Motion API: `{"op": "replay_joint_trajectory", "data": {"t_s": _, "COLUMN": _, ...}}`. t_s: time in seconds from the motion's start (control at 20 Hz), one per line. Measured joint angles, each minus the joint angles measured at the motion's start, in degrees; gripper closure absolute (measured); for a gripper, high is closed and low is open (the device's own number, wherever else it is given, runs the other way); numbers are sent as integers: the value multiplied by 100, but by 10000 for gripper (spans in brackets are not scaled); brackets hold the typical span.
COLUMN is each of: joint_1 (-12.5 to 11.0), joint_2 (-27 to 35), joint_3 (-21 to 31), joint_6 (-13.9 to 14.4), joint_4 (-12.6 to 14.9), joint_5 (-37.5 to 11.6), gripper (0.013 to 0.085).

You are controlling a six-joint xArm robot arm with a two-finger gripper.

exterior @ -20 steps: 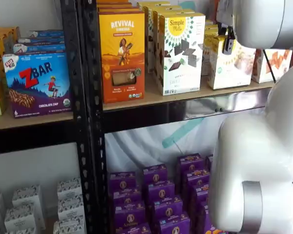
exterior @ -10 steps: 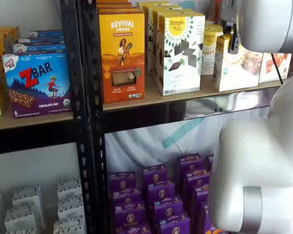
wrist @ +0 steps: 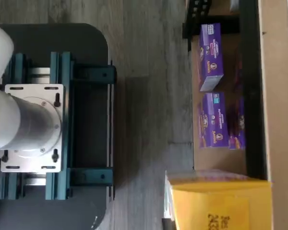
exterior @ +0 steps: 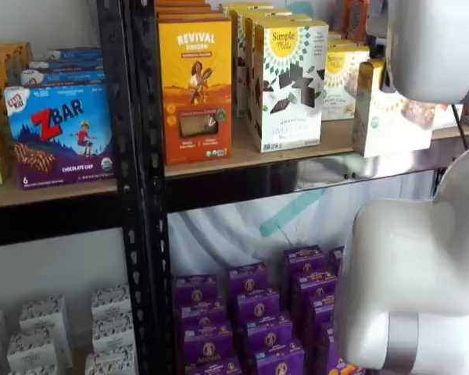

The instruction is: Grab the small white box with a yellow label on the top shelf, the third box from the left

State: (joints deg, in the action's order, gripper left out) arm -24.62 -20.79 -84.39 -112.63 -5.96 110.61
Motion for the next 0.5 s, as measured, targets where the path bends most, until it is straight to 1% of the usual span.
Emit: {"op": "replay_joint_trajectory", "data": {"t_s": 0.5, "joint_1": -116, "joint_2": -505, "joint_3": 518, "joint_6": -128, "joint_4": 28, "joint_5": 111, "gripper": 650}}
